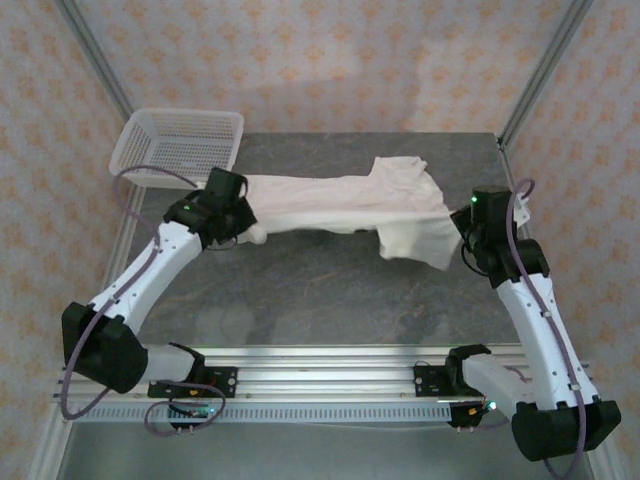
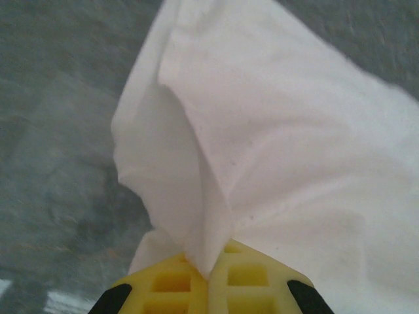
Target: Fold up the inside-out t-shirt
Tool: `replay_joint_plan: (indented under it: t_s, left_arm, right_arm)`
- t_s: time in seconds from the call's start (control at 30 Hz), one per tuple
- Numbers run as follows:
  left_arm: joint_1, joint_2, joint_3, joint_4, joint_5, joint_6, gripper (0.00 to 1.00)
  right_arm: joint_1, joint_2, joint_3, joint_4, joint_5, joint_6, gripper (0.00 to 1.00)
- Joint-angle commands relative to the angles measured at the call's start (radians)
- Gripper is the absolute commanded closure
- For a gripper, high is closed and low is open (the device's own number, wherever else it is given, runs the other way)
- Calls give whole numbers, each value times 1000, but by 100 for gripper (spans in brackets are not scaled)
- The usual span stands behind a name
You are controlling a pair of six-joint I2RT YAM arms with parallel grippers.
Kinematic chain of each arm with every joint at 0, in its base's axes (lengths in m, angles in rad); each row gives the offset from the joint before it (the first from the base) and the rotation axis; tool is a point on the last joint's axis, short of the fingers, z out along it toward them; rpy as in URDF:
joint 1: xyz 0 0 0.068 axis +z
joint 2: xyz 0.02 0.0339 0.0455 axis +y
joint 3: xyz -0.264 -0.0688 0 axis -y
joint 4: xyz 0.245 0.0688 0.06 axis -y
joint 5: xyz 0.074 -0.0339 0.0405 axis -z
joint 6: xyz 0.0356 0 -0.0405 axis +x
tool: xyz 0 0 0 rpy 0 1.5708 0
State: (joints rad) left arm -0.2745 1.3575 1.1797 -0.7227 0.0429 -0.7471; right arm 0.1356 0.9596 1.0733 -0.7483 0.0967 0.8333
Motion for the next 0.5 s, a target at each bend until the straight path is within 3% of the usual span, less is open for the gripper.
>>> replay_joint_plan:
  t_s: [0.0,0.13,0.2,0.37,0.47]
  left_arm:
    - [78,166,7,-11,2,96,100]
    - [107,396,54,147,174,126,98]
    - [107,480,95,202,213,123,87]
    - [120,574,233,181,144,176,73]
    - [127,501,269,109,99,228,62]
  right_arm:
    - [-9,83,8,-32,75,-54,100]
    - [-8,214,-27,49,-74,-86,100]
    - [-8,267,-43,93,-114,-95,100]
    - [-8,347,-22,120,-124,-143,100]
    - [-8,359,-7,113,-121,-163,100]
